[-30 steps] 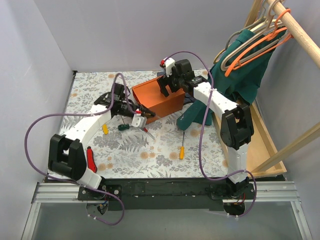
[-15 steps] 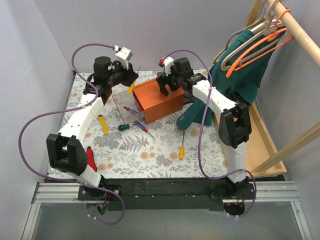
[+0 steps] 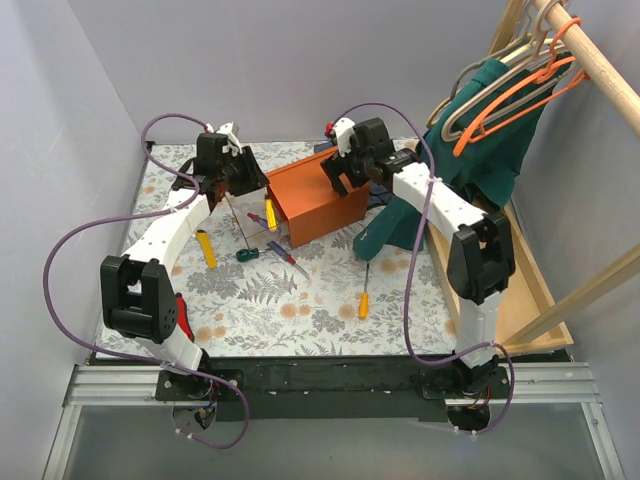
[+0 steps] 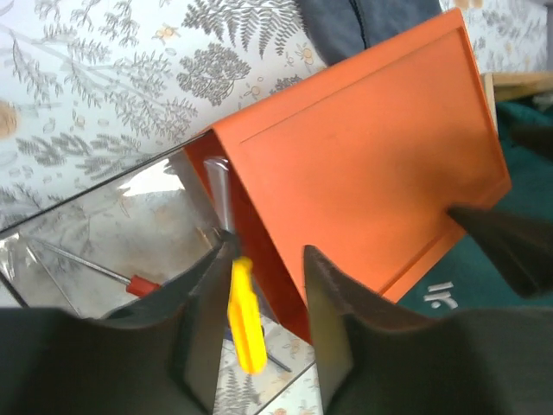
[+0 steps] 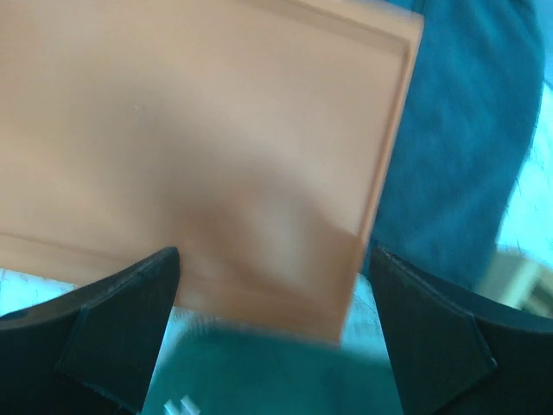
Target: Sort the tools into containers
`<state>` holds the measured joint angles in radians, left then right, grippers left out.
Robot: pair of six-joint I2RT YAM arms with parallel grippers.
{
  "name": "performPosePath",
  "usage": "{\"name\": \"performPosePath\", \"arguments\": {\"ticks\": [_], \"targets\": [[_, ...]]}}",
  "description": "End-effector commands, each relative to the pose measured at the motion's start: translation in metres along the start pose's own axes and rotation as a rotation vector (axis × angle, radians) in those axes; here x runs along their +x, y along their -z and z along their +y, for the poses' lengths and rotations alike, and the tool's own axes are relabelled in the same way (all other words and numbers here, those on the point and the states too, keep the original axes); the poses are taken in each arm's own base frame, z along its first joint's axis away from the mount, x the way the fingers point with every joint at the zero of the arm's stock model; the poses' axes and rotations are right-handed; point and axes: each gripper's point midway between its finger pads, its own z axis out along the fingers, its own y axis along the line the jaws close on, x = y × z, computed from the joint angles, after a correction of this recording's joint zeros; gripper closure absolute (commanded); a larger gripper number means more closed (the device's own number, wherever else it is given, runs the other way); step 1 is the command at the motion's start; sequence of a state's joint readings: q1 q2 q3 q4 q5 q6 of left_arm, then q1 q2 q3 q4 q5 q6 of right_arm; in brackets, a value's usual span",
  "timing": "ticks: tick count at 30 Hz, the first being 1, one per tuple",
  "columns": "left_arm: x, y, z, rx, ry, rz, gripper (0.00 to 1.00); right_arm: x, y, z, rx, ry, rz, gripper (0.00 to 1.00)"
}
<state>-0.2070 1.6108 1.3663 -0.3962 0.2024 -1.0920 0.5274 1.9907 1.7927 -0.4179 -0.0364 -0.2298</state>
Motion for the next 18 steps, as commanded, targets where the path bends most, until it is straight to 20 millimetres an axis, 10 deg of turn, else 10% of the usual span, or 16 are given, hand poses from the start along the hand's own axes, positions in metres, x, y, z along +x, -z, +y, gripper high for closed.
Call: {"name": "performPosePath", "arguments": {"ticks": [1,3,10,18], "targets": [[-0.008,0.018,0.0,0.022,0.123,-0.046,0.56,0.075,0.061,0.009,-0.052,0.123,0.248,0.01],[-0.015,0.024,-0.008,0.064,0.117,-0.084,0.53,0.076,0.089,0.029,-0.162,0.187,0.211,0.01],[-0.08,0.064,-0.049,0.199,-0.109,-0.323,0.43,0.173,0.153,0.114,-0.705,0.587,0.18,0.03],[-0.101,0.1,-0.022,0.009,-0.395,-0.431,0.29,0.232,0.138,0.133,-0.899,0.949,0.145,0.1]]}}
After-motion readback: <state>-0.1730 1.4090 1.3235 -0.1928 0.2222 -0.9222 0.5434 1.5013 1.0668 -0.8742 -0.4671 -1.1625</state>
